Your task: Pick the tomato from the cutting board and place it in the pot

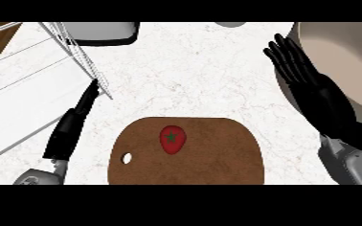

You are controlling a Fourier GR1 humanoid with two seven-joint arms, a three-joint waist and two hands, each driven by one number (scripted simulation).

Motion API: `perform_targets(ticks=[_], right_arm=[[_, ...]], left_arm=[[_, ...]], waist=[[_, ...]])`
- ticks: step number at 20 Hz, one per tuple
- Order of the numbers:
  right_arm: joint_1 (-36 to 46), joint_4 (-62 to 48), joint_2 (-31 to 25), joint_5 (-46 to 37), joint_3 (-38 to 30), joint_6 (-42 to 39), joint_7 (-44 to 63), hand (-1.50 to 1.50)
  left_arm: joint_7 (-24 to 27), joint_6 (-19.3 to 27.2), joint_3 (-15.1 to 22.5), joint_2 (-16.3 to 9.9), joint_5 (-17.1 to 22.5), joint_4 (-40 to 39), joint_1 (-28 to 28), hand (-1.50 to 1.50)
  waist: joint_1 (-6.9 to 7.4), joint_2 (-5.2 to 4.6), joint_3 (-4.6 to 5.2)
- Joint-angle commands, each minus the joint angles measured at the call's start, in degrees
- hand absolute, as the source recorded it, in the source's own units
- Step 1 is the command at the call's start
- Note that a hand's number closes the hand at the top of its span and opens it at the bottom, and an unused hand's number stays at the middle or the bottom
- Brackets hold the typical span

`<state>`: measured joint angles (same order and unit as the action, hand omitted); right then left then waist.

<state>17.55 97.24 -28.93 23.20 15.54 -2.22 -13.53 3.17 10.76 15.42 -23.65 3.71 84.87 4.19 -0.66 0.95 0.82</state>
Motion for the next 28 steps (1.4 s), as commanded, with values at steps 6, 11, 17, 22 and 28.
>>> perform_targets(ticks=[6, 11, 17, 22, 28], right_arm=[[17.8, -15.4, 8.2, -0.5, 9.8, -11.9, 1.7, 1.50], [22.9, -32.2, 11.2, -13.2, 9.7, -9.4, -13.9, -1.50], [32.5, -46.3, 14.4, -15.3, 8.7, -18.5, -28.5, -1.50], [41.1, -52.2, 11.8, -20.8, 11.7, -26.5, -26.5, -1.50], [43.8, -44.4, 10.1, -31.1, 23.7, -31.0, -20.3, -1.50]], left_arm=[[-4.6, 3.7, -7.5, 4.0, 6.7, 5.1, 8.4, 0.00], [-7.3, 3.8, -8.8, 5.1, 9.1, 4.0, 9.1, 0.00], [-13.0, 4.5, -11.5, 3.0, 10.0, 5.5, 10.5, 0.00], [-12.7, 3.8, -13.2, 2.3, 10.3, 5.5, 9.6, 0.00], [-13.8, 3.4, -14.4, 2.2, 11.4, 5.0, 10.0, 0.00]], waist=[[8.93, -3.23, -0.81], [6.76, -3.07, -0.98], [4.19, -1.83, -0.91], [3.54, -1.54, -0.82], [1.93, -1.00, -0.77]])
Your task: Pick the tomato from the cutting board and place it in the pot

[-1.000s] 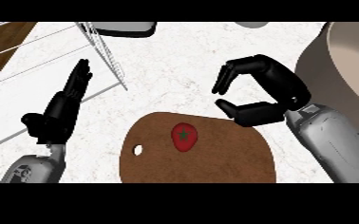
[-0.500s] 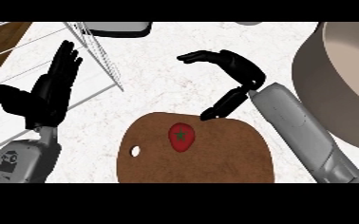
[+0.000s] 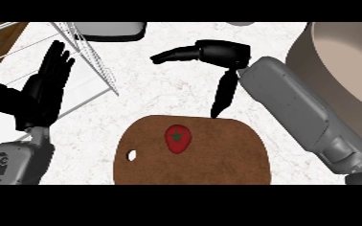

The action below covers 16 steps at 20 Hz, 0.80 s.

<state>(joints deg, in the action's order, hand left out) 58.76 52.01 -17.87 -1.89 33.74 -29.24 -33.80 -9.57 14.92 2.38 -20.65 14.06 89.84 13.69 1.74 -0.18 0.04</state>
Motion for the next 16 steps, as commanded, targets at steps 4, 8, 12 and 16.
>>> perform_targets(ticks=[4, 8, 12, 16], right_arm=[[3.3, 7.0, 0.7, -10.1, 10.2, -4.9, 7.4, -1.50], [4.0, 11.3, 2.0, -11.7, 10.0, -8.5, 13.1, -1.50], [-2.6, 15.9, 5.8, -14.4, 10.8, -8.4, 18.9, -1.50], [-4.6, 17.6, 5.9, -17.3, 6.9, -11.9, 19.2, -1.50]], left_arm=[[2.1, 0.8, -0.3, 0.9, -1.5, 0.1, -3.2, 0.00], [0.3, -1.1, -3.0, -0.7, 0.5, 1.0, -2.8, 0.00], [-2.1, 1.0, -1.0, 0.6, -2.5, 5.3, -3.6, 0.00], [-0.1, -3.5, -4.5, 0.1, -0.2, 2.1, -3.2, 0.00]], waist=[[-1.46, 0.50, 0.03], [-1.78, 0.46, -0.01], [-1.69, 0.43, -0.05], [-1.70, 0.26, -0.03]])
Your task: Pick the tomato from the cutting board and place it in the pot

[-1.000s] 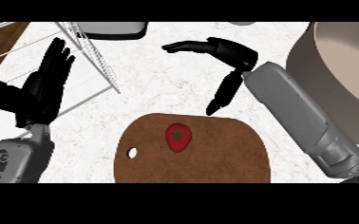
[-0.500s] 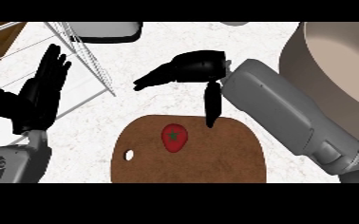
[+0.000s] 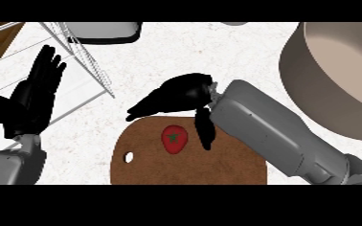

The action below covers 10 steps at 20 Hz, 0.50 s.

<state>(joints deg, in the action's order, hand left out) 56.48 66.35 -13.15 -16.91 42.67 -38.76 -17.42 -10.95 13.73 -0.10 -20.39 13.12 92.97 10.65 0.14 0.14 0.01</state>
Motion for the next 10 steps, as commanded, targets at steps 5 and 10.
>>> perform_targets(ticks=[5, 10], right_arm=[[-3.5, -1.8, 3.3, -9.6, -1.9, -1.4, -0.6, -1.50], [-6.8, 2.3, 4.2, -14.7, -2.8, -1.0, 4.1, -1.50]], left_arm=[[-0.3, 0.9, 0.3, 3.0, -3.3, -1.1, 0.7, 0.00], [0.2, -0.5, -1.8, 2.9, -2.8, -1.5, 0.9, 0.00]], waist=[[0.14, -0.15, -0.01], [0.00, -0.08, -0.01]])
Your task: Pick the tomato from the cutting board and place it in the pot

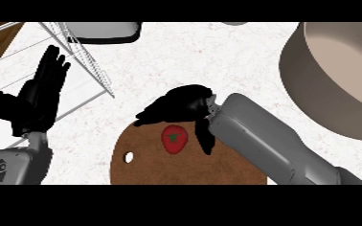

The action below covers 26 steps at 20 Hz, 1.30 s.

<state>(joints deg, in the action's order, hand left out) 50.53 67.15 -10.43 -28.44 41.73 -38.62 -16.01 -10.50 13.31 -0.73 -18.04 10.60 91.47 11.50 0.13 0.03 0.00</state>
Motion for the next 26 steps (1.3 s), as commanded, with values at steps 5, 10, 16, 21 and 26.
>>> perform_targets(ticks=[5, 10, 16, 21, 26], right_arm=[[-4.7, -1.2, 3.8, -8.5, -2.9, 0.5, -1.8, -1.50], [-4.9, -7.6, 3.1, -14.5, -2.0, 5.2, -9.6, -1.50], [-9.0, -5.2, 7.9, -19.3, -3.8, 2.6, -3.7, -1.50], [-5.4, -10.1, 9.9, -23.4, -2.7, 6.1, -10.8, 1.50], [-4.0, -16.3, 10.3, -25.5, -2.7, 11.8, -17.3, 1.50]], left_arm=[[-3.4, -0.2, -0.1, 1.9, -1.6, 3.7, -0.9, 0.00], [-5.9, -0.2, -0.7, 1.4, -2.6, 5.8, 0.2, 0.00], [-1.7, -2.9, -3.2, 2.2, -2.5, 1.4, 0.5, 0.00], [-0.3, -3.1, -2.4, 3.7, -3.8, 0.9, -0.4, 0.00], [-0.2, -3.5, -3.0, 4.1, -4.5, -1.9, 2.1, 0.00]], waist=[[0.25, -0.03, -0.01], [0.55, -0.10, -0.03], [0.04, 0.00, 0.00], [0.31, -0.09, 0.00], [0.46, -0.20, 0.00]])
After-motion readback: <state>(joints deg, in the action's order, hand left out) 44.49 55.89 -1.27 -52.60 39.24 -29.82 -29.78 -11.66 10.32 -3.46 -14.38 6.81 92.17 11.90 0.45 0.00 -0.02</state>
